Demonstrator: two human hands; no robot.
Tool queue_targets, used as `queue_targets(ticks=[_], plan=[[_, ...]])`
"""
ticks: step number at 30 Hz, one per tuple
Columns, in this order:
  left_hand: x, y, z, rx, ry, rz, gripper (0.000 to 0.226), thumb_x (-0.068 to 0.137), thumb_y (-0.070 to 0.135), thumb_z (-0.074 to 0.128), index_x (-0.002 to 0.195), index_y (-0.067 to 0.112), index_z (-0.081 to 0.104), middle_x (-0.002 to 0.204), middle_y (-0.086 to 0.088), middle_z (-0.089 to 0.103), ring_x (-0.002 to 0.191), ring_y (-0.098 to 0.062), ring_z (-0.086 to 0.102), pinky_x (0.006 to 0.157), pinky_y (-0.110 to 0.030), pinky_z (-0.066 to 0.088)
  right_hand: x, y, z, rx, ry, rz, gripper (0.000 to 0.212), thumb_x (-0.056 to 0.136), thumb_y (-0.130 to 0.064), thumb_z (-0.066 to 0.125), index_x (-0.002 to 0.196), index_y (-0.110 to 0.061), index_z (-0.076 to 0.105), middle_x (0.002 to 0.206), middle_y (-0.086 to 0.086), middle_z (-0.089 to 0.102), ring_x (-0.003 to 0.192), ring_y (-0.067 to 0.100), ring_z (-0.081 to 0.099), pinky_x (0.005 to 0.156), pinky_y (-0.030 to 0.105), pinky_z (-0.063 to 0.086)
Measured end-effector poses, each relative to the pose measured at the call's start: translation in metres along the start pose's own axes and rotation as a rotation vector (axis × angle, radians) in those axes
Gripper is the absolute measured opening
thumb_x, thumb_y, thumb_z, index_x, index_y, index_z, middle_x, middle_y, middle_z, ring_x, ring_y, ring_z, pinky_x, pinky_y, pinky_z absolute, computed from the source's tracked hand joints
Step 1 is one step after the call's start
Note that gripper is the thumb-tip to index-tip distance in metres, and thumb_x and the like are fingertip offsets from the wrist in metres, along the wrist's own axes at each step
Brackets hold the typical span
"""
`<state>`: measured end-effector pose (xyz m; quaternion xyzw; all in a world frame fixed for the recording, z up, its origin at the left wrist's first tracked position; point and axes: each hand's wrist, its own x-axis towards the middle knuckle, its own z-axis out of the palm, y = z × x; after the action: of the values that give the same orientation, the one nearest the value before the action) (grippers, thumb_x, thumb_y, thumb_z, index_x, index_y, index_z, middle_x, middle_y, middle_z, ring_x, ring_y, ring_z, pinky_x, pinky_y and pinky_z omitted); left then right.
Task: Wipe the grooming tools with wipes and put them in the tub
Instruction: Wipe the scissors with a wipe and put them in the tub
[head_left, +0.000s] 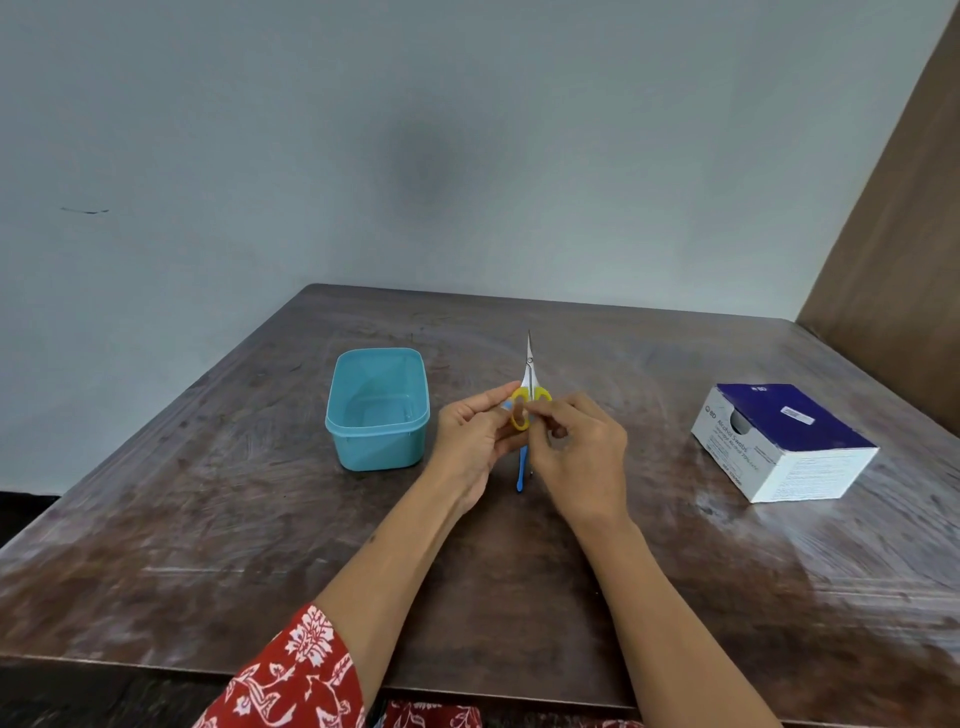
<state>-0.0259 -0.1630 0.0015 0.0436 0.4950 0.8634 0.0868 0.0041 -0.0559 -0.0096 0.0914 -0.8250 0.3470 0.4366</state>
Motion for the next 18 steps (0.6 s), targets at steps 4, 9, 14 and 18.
queue_targets(ticks=[4, 9, 14, 18], plan=[[0.0016, -0.0005, -0.0013, -0.024, 0.02, 0.002, 0.023, 0.09, -0.005, 0.048, 0.102, 0.003, 0.066, 0.094, -0.011, 0.072, 0.076, -0.017, 0.07, 0.063, -0.024, 0.058, -0.001, -0.0011, 0.0016, -0.013, -0.018, 0.01, 0.016, 0.075, 0.003, 0.071, 0.087, -0.006, 0.075, 0.072, 0.009, 0.065, 0.06, 0.021, 0.06, 0.057, 0.035, 0.055], [0.0009, -0.0017, -0.0008, -0.031, -0.007, -0.006, 0.024, 0.09, -0.006, 0.048, 0.098, 0.005, 0.068, 0.084, -0.006, 0.075, 0.074, -0.014, 0.072, 0.061, -0.023, 0.058, 0.0004, -0.0003, 0.0008, -0.021, 0.002, 0.007, 0.015, 0.074, 0.002, 0.072, 0.085, -0.007, 0.075, 0.073, 0.006, 0.066, 0.061, 0.016, 0.06, 0.057, 0.031, 0.054], [0.0016, -0.0009, -0.0011, -0.03, 0.015, -0.011, 0.024, 0.09, -0.005, 0.049, 0.096, 0.007, 0.069, 0.079, -0.004, 0.075, 0.072, -0.013, 0.071, 0.06, -0.023, 0.057, -0.002, -0.0018, 0.0018, -0.027, -0.016, 0.019, 0.015, 0.072, 0.001, 0.073, 0.083, -0.008, 0.075, 0.071, 0.006, 0.065, 0.058, 0.017, 0.06, 0.057, 0.031, 0.054], [-0.0021, -0.0023, 0.0009, 0.019, -0.048, -0.068, 0.025, 0.09, -0.004, 0.048, 0.096, 0.007, 0.069, 0.081, -0.005, 0.075, 0.075, -0.014, 0.072, 0.059, -0.023, 0.056, 0.0007, -0.0003, -0.0004, -0.023, 0.093, 0.061, 0.015, 0.077, 0.002, 0.071, 0.09, -0.005, 0.075, 0.078, 0.008, 0.068, 0.064, 0.018, 0.063, 0.06, 0.026, 0.052]])
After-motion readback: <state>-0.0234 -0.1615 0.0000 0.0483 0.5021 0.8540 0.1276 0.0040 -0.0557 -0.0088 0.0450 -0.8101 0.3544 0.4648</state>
